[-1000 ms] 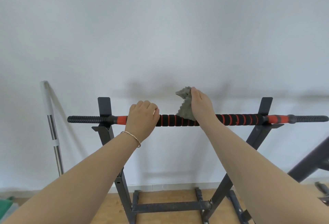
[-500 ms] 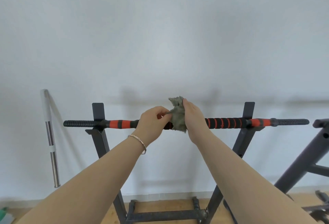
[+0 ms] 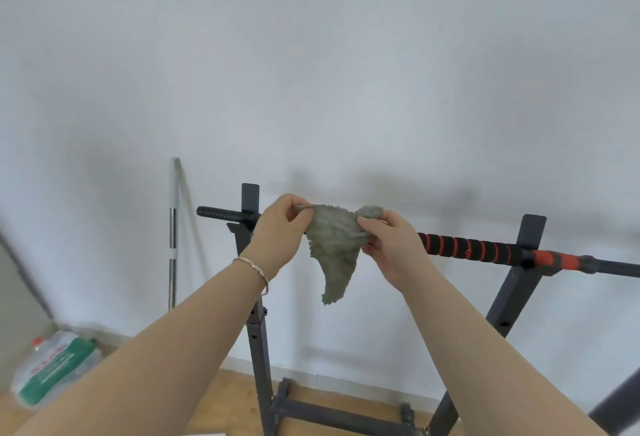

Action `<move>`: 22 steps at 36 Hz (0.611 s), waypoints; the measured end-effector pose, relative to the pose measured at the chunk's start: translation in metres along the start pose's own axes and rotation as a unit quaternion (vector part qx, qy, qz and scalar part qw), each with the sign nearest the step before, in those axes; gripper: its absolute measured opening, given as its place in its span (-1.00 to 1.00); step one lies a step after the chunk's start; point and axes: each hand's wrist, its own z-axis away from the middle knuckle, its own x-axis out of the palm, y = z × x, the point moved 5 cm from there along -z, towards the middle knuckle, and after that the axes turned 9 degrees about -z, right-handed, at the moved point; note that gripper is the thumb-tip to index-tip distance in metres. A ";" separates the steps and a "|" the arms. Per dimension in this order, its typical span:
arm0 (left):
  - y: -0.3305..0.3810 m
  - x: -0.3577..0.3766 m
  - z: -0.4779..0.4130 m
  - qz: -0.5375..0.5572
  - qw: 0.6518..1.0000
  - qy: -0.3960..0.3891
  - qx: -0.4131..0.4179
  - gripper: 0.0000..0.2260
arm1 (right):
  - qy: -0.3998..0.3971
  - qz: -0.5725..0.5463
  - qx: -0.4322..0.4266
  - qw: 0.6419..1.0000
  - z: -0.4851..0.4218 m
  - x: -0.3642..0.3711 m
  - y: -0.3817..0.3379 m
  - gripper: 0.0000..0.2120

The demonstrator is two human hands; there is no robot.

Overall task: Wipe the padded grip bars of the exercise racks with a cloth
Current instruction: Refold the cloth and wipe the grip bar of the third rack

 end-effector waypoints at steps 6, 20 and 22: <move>-0.019 -0.035 0.006 -0.053 0.998 0.044 -0.004 -0.92 | -0.056 -0.012 0.041 0.998 0.001 0.032 0.020 -0.71; -0.087 -0.125 -0.030 -0.106 0.986 0.123 -0.045 -0.93 | -0.012 0.133 0.000 0.991 -0.037 0.119 0.072 -0.83; -0.097 -0.134 -0.040 -0.115 0.985 0.116 -0.050 -0.92 | 0.018 0.176 -0.022 0.984 -0.045 0.128 0.076 -0.86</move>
